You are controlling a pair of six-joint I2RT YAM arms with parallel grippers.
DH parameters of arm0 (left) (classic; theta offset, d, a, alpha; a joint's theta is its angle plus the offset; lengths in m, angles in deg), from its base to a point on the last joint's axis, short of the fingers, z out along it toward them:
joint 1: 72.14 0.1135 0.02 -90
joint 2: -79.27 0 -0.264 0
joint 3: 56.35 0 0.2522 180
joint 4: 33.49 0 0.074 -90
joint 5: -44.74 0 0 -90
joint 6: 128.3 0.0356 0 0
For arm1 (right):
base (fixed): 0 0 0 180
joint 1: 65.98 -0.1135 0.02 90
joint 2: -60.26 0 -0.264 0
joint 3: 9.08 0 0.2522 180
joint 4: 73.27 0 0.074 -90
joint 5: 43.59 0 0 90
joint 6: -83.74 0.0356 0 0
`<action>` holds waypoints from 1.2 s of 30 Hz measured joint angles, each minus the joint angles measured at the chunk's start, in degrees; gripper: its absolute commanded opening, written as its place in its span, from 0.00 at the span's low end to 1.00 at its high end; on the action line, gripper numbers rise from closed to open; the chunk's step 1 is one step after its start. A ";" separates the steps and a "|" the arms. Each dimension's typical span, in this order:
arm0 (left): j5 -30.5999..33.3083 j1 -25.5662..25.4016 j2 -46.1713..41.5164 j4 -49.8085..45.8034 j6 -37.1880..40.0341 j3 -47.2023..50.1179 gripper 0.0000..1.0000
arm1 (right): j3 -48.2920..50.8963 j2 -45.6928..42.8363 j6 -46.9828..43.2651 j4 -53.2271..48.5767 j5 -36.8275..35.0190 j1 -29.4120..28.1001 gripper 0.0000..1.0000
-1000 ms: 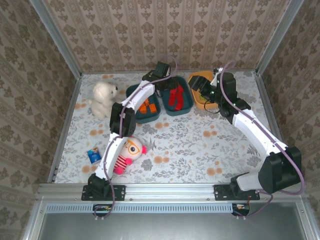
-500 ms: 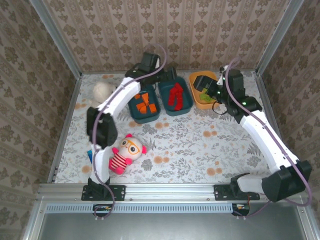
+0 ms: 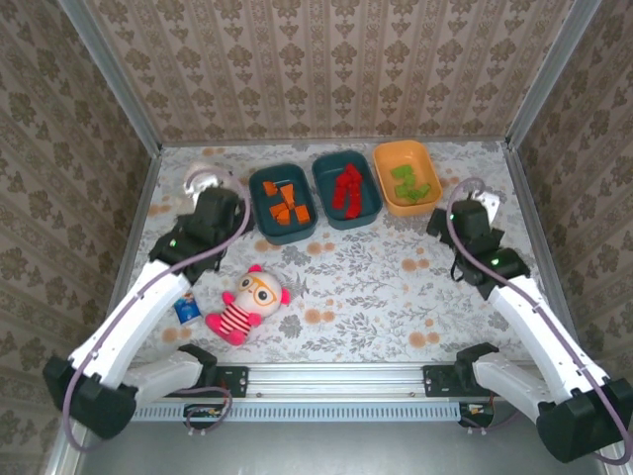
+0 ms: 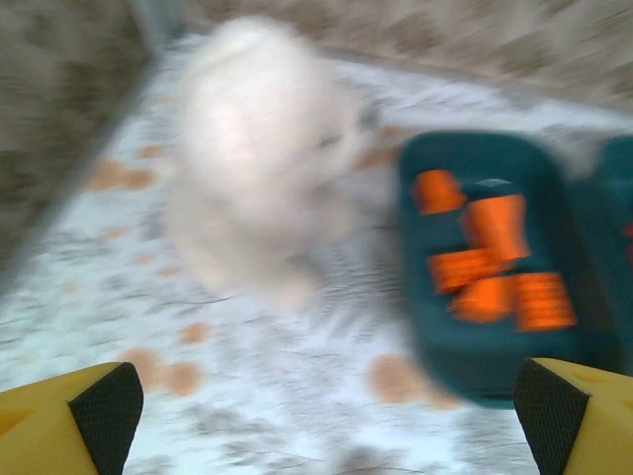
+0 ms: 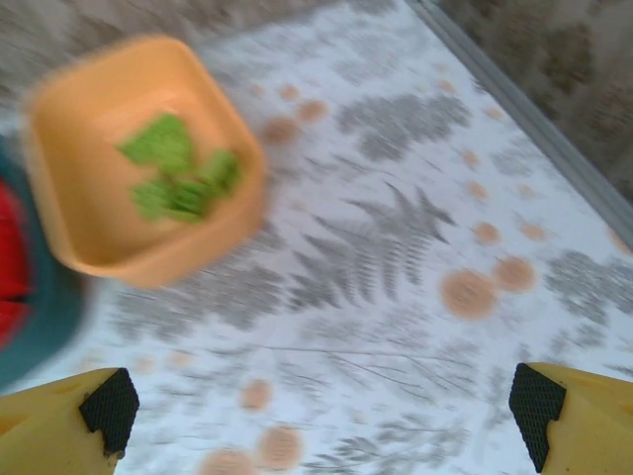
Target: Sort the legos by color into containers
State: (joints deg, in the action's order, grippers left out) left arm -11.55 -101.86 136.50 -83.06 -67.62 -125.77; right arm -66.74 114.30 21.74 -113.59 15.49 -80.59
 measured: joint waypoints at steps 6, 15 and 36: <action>4.70 7.48 -13.51 6.14 12.52 21.20 1.00 | 8.46 7.26 -6.73 11.50 -7.45 0.22 1.00; -5.49 20.76 -3.02 28.06 21.94 32.87 1.00 | 9.46 25.64 -17.49 33.22 -6.56 0.39 1.00; -23.10 29.66 26.84 85.99 26.38 39.34 1.00 | 20.04 31.56 -26.12 66.47 7.37 9.03 1.00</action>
State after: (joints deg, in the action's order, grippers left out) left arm -34.65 -72.20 163.34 2.92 -41.24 -86.43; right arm -46.69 145.87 -4.37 -47.13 22.85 -71.56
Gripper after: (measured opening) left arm 0.999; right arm 0.999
